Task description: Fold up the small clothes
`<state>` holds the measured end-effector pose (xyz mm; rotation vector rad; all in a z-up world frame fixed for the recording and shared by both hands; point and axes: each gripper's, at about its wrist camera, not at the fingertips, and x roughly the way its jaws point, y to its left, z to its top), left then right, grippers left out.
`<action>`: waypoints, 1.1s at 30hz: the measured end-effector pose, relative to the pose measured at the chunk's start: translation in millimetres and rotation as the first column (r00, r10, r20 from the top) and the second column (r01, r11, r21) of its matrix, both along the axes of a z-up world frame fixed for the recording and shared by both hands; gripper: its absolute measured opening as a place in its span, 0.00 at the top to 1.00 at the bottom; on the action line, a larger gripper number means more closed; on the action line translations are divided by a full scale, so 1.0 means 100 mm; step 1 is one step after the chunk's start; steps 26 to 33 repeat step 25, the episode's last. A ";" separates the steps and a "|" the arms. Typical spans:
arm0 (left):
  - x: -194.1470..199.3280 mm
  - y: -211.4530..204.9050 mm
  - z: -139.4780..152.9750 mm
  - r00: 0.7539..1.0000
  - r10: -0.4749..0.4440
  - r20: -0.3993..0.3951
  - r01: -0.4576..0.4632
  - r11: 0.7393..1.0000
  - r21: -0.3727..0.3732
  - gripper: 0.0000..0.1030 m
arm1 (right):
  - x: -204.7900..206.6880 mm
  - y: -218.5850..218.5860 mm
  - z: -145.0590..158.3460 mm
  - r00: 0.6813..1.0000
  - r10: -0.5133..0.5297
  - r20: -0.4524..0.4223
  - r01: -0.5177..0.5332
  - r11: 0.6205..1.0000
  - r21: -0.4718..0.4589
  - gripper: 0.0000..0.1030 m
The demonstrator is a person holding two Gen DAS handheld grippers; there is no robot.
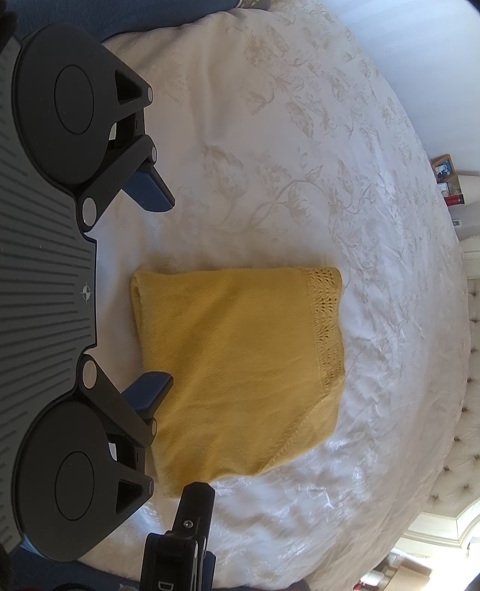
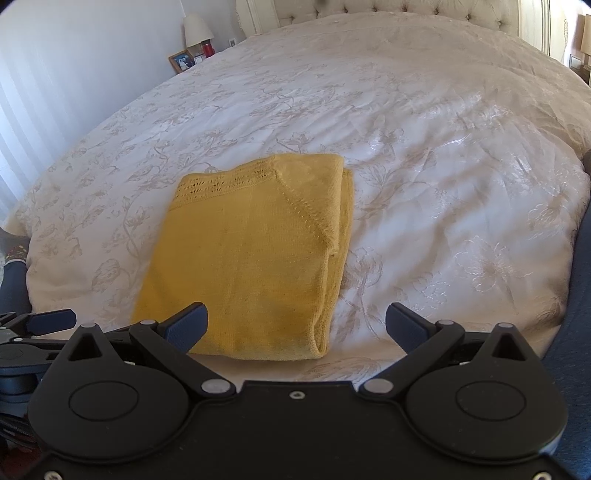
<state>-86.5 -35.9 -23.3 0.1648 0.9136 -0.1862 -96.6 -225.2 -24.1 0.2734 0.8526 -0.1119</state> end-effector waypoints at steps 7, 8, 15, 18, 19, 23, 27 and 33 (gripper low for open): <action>0.00 -0.01 0.00 1.000 -0.002 -0.004 0.002 1.000 0.000 0.08 | 0.02 0.01 -0.01 1.000 0.005 -0.002 -0.005 1.000 0.004 0.01; 0.00 -0.01 0.00 1.000 -0.002 -0.004 0.002 1.000 -0.001 0.08 | 0.02 0.02 -0.01 1.000 0.006 -0.004 -0.006 1.000 0.005 0.01; 0.00 -0.01 -0.01 1.000 -0.003 -0.007 0.003 1.000 -0.002 0.08 | 0.02 0.02 -0.02 1.000 0.012 -0.006 -0.012 1.000 0.007 0.01; 0.00 -0.02 -0.02 1.000 -0.002 -0.006 0.002 1.000 -0.002 0.08 | 0.03 0.02 -0.02 1.000 0.012 -0.005 -0.012 1.000 0.007 0.01; 0.00 -0.01 -0.02 1.000 -0.003 -0.006 0.003 1.000 -0.002 0.08 | 0.03 0.03 -0.02 1.000 0.012 -0.006 -0.012 1.000 0.007 0.01; 0.00 -0.02 -0.02 1.000 -0.003 -0.007 0.003 1.000 -0.002 0.08 | 0.03 0.04 -0.02 1.000 0.013 -0.008 -0.013 1.000 0.006 0.01; 0.00 -0.02 -0.02 1.000 -0.003 -0.006 0.003 1.000 0.000 0.08 | 0.03 0.05 -0.02 1.000 0.013 -0.008 -0.013 1.000 0.007 0.01; 0.00 -0.02 -0.02 1.000 -0.003 -0.006 0.003 1.000 0.000 0.08 | 0.03 0.05 -0.02 1.000 0.013 -0.008 -0.013 1.000 0.007 0.01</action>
